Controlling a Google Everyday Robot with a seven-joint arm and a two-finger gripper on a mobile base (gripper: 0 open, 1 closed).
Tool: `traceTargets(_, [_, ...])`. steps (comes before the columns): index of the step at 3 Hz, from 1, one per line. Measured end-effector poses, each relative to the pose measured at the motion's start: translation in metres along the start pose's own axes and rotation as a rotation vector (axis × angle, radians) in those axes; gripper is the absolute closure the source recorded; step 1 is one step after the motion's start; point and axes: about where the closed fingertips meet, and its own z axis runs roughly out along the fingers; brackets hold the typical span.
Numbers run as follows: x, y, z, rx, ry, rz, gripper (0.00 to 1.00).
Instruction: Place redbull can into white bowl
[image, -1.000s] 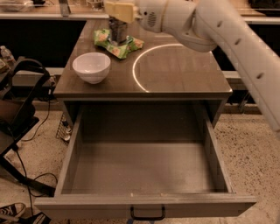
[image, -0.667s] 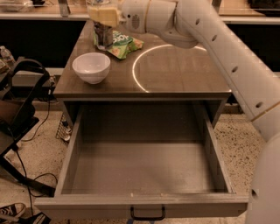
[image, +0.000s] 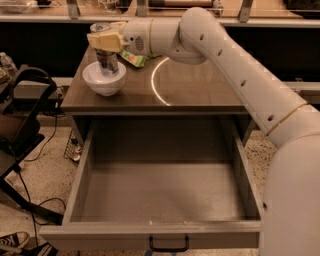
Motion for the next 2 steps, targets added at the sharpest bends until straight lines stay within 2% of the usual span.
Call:
traceTargets(1, [0.0226,0.0027,0.0131,-0.015,0.021,-0.014,0.97])
traceTargets(2, [0.0215,0.0041,0.0149,-0.018,0.020,-0.012,0.74])
